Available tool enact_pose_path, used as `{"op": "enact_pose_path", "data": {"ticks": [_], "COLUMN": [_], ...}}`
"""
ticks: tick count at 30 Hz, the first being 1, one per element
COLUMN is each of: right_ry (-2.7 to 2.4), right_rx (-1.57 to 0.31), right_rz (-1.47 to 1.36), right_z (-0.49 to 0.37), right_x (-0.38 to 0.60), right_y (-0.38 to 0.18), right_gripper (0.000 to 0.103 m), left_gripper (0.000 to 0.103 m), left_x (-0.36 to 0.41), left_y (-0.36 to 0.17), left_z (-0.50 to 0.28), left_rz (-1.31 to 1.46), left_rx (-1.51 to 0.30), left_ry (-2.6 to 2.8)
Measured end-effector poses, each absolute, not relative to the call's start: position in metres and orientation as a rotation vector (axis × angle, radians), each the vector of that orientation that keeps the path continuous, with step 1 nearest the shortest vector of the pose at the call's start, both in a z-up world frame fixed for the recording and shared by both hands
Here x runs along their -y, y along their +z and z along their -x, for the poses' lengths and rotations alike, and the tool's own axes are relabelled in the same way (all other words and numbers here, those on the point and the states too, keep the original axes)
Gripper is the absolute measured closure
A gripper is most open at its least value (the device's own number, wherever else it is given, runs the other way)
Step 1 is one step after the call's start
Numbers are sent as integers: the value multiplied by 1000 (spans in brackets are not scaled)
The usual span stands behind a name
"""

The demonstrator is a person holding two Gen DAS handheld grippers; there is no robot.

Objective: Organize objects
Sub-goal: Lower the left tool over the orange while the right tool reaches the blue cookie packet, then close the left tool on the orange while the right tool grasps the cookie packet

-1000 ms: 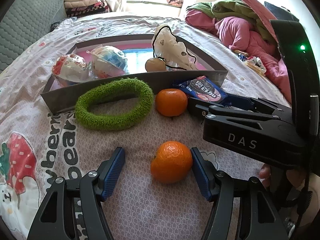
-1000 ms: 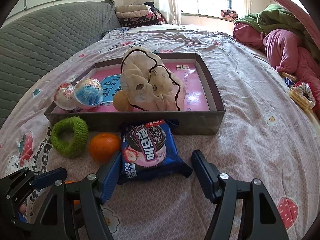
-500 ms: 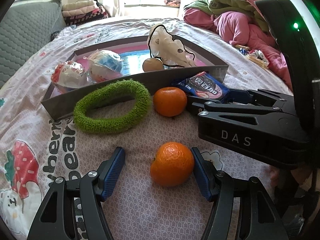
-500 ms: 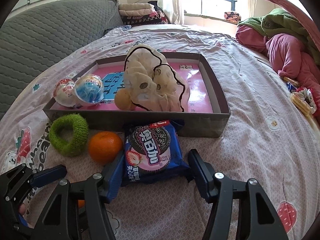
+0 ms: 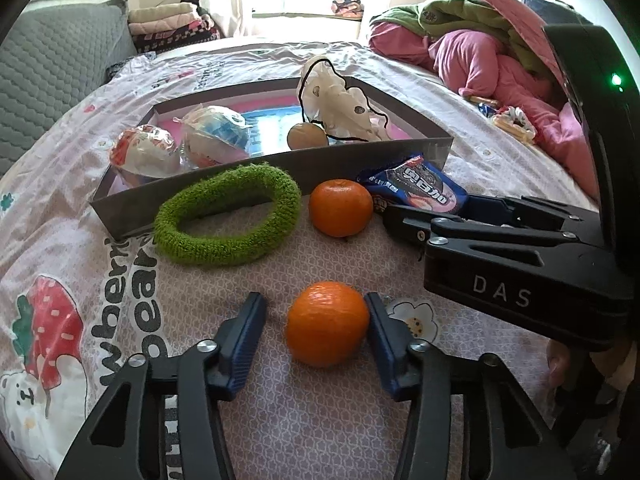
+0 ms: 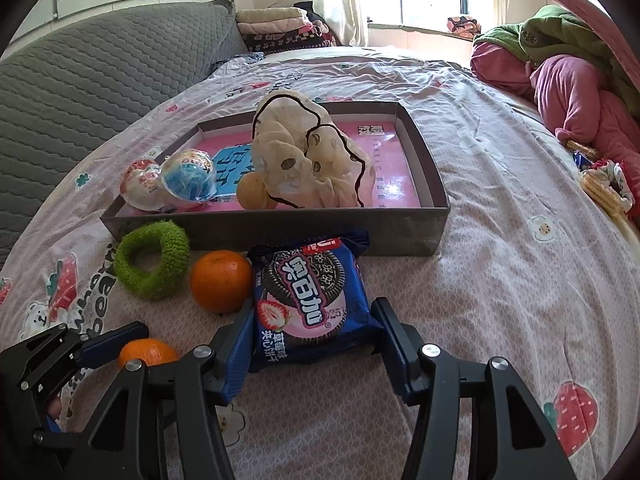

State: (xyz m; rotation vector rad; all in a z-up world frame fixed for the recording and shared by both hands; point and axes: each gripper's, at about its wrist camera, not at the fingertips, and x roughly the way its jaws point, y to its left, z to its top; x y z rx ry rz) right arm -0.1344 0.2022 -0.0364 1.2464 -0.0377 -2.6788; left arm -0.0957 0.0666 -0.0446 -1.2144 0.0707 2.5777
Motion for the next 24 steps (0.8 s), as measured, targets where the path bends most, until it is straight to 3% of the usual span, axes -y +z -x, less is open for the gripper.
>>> {"op": "enact_pose_path", "data": {"ticks": [4, 14, 24], "right_ry": [-2675, -2671, -2676], "right_rx": [59, 105, 109], "right_rz": [-1249, -1249, -1213], "right_z": [130, 119, 110], "right_x": [-204, -210, -208], "right_y": [-35, -33, -22], "right_gripper": [47, 47, 47], "left_gripper": [65, 66, 66], "left_x": [-68, -57, -55], "left_y": [-43, -43, -32], "left_z": [92, 87, 81], "left_rz": [1208, 1220, 1195], "left_rx": [-65, 55, 56], "left_ry": [2566, 2541, 2571]}}
